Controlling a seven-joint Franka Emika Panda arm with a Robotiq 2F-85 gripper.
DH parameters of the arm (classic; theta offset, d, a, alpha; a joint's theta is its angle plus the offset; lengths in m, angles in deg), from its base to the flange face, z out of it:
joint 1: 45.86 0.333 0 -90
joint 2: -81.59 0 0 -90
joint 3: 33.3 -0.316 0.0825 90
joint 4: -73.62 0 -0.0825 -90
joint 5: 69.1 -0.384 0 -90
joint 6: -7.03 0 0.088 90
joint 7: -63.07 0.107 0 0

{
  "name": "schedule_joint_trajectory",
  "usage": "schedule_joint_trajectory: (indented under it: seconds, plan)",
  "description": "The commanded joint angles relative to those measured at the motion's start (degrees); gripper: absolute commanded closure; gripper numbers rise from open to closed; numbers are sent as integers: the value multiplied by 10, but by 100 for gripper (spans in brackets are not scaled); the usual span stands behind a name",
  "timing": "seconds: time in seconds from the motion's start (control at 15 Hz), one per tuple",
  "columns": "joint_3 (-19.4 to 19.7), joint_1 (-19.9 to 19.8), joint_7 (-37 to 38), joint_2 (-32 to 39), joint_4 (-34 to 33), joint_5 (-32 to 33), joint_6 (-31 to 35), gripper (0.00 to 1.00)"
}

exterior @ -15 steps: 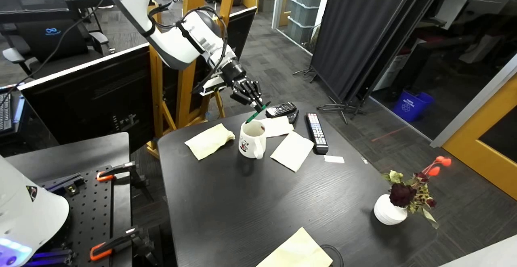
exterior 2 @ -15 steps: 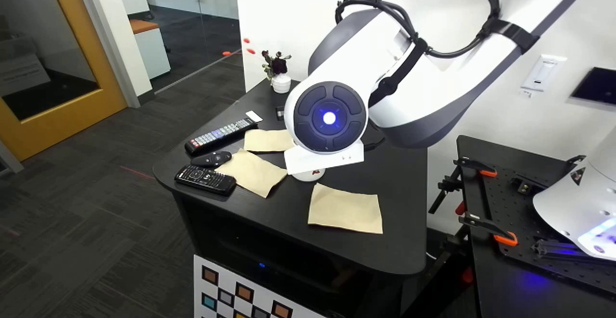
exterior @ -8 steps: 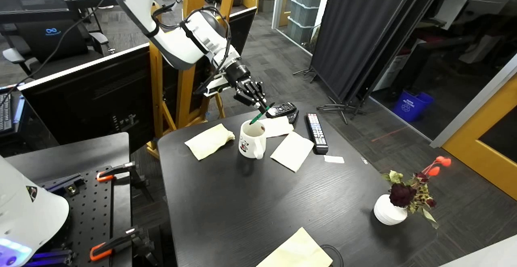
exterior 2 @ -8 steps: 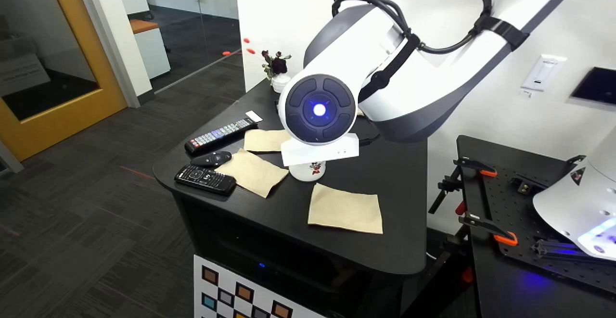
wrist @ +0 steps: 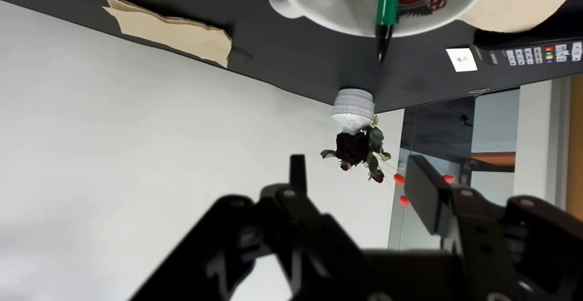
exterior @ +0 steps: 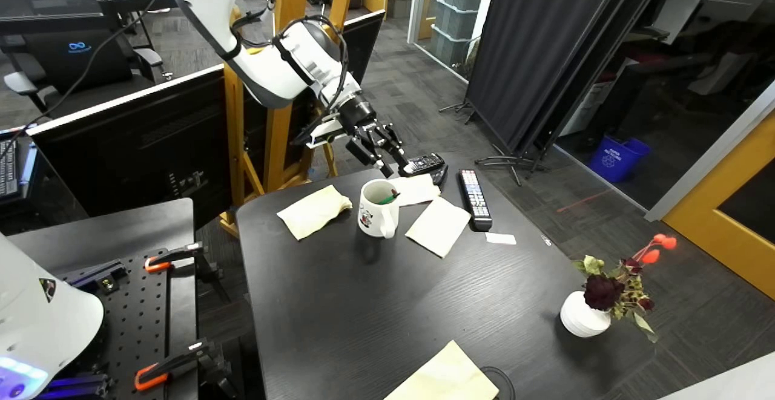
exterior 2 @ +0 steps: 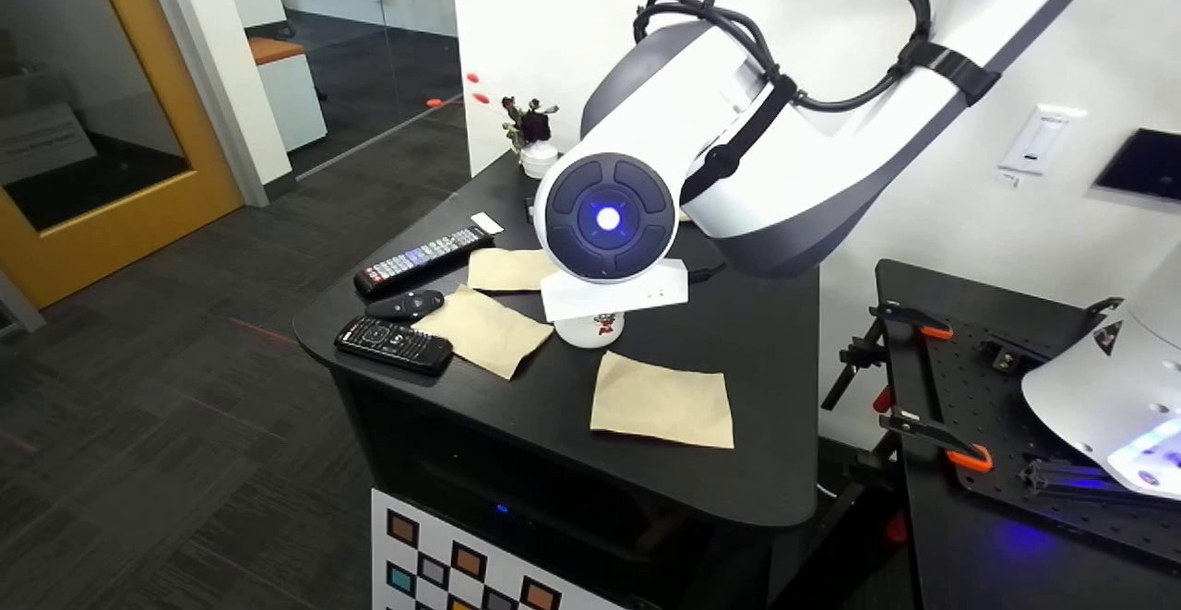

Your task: Take the pen from the table and put it in the white cup

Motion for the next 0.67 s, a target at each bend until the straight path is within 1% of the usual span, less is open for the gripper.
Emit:
schedule_joint_trajectory:
  seconds: [0.0,0.07,0.13,0.33,0.6]
  plan:
    - [-2,-3,5,2,-8,-2,-15,9]
    - [-2,-3,6,2,-8,-1,-15,3]
    - [-2,-3,6,1,-7,-1,-14,0]
    - [-2,-3,6,-1,-3,7,-7,0]
    - [-6,-5,-1,2,-1,1,-3,0]
